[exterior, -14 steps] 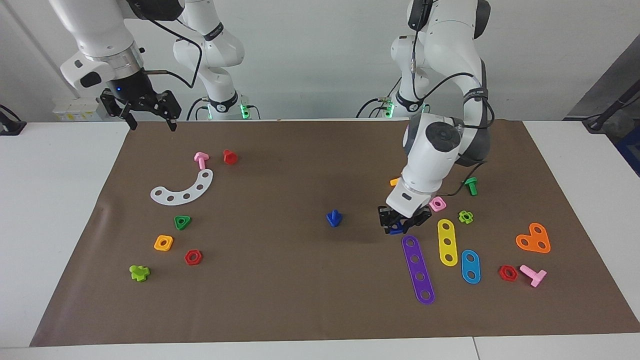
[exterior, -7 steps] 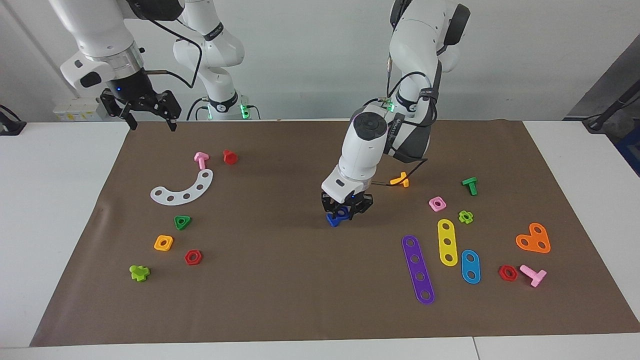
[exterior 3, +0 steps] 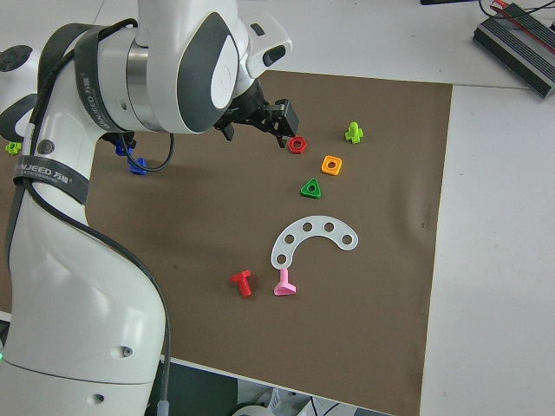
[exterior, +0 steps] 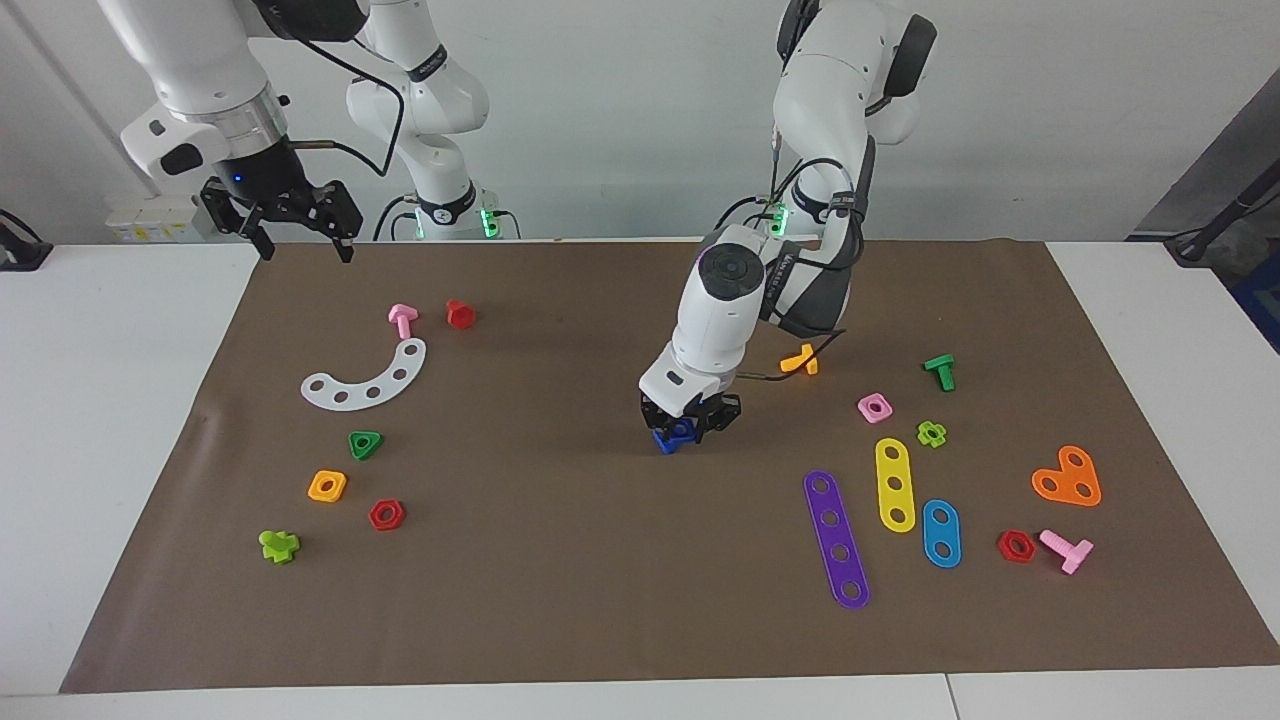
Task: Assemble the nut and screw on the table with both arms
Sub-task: 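Carry the blue nut onto the blue triangular piece and release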
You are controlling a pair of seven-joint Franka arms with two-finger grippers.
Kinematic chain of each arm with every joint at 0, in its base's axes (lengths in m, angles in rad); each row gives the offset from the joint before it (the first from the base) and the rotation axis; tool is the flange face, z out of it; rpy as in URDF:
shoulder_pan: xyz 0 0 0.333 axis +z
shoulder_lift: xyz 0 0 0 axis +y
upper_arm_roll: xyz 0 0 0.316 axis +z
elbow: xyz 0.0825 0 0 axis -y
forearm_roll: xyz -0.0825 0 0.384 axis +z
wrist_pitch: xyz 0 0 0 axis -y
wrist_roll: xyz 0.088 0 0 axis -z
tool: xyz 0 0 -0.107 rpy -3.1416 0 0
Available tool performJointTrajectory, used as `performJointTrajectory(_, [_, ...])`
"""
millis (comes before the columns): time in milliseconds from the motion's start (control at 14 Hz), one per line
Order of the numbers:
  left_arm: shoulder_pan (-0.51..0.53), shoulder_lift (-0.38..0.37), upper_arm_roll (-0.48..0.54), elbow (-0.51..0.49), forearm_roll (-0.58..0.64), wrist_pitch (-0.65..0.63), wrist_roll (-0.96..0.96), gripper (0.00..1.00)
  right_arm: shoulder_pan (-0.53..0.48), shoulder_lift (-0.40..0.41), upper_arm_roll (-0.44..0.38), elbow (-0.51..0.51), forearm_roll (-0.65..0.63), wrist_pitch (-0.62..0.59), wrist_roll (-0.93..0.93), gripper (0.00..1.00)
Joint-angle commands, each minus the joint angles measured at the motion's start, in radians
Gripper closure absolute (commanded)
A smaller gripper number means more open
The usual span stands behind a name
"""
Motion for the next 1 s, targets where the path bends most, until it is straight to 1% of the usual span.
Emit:
performJointTrajectory(0, [-0.027, -0.02, 0.015, -0.044, -0.017, 0.021, 0.003, 0.87, -0.006, -0.013, 0.003, -0.004, 0.002, -0.013, -0.019, 0.0])
performJointTrajectory(430, [-0.032, -0.025, 0.018, -0.064, -0.008, 0.026, 0.002, 0.86, -0.006, -0.013, 0.003, -0.004, 0.002, -0.013, -0.019, 0.0])
performJointTrajectory(573, [-0.033, -0.034, 0.018, -0.086, -0.007, 0.03, 0.002, 0.86, -0.006, -0.013, 0.003, -0.004, 0.002, -0.013, -0.019, 0.0])
performJointTrajectory(788, [-0.038, -0.037, 0.018, -0.101, -0.007, 0.061, 0.0, 0.8, -0.006, -0.013, 0.003, -0.004, 0.002, -0.013, -0.019, 0.0])
performJointTrajectory(860, [-0.038, -0.037, 0.018, -0.101, -0.007, 0.063, 0.0, 0.71, -0.006, -0.013, 0.003, -0.004, 0.002, -0.013, -0.019, 0.0])
performJointTrajectory(931, [-0.038, -0.037, 0.018, -0.101, -0.007, 0.073, 0.002, 0.33, -0.006, -0.013, 0.003, -0.004, 0.002, -0.013, -0.019, 0.0])
